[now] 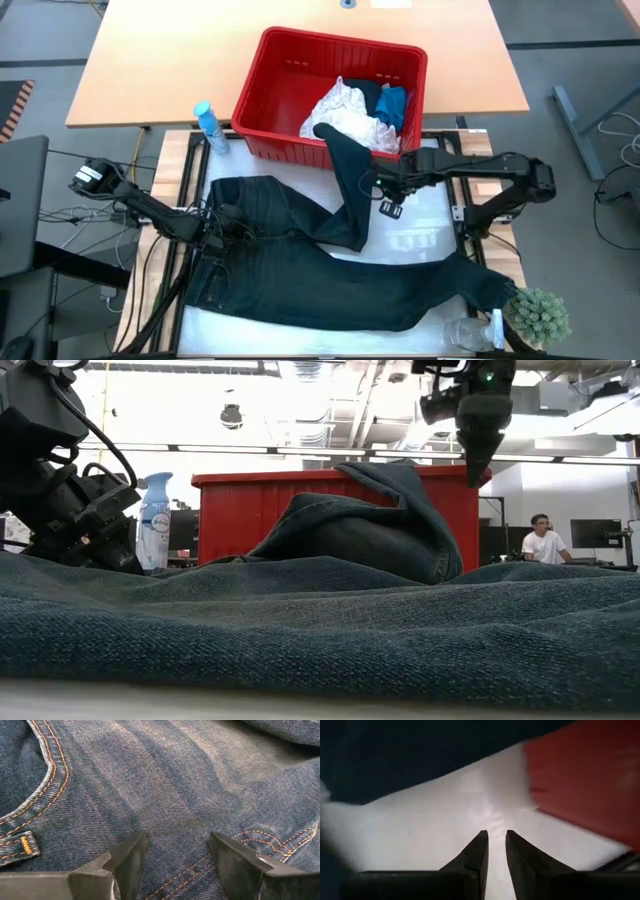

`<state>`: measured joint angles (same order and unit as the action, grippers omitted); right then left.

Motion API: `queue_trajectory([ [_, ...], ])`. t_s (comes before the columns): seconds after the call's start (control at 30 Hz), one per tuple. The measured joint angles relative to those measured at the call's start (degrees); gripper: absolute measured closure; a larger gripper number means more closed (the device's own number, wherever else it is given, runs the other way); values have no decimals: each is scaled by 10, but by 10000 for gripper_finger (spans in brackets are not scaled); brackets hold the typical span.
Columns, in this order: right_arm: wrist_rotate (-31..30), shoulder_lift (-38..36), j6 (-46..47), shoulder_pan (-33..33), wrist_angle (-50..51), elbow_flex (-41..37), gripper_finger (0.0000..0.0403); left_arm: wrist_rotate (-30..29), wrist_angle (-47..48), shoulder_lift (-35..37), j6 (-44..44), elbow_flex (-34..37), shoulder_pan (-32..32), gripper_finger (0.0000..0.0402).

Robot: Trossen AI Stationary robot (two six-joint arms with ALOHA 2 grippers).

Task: Fold Laundry from Bin
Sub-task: Fold the black pants from the red bin

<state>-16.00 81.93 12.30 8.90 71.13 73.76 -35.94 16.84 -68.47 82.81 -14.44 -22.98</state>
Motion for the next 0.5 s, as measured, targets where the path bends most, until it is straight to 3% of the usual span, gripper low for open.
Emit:
queue_trajectory([
  [0.27, -148, 48, -67, 76, -96, 0, 313, -1, 1, 0, 3, 0, 0, 182],
  [0.5, -159, 83, -124, 155, -229, 1, 312, 0, 1, 0, -1, 0, 0, 182],
])
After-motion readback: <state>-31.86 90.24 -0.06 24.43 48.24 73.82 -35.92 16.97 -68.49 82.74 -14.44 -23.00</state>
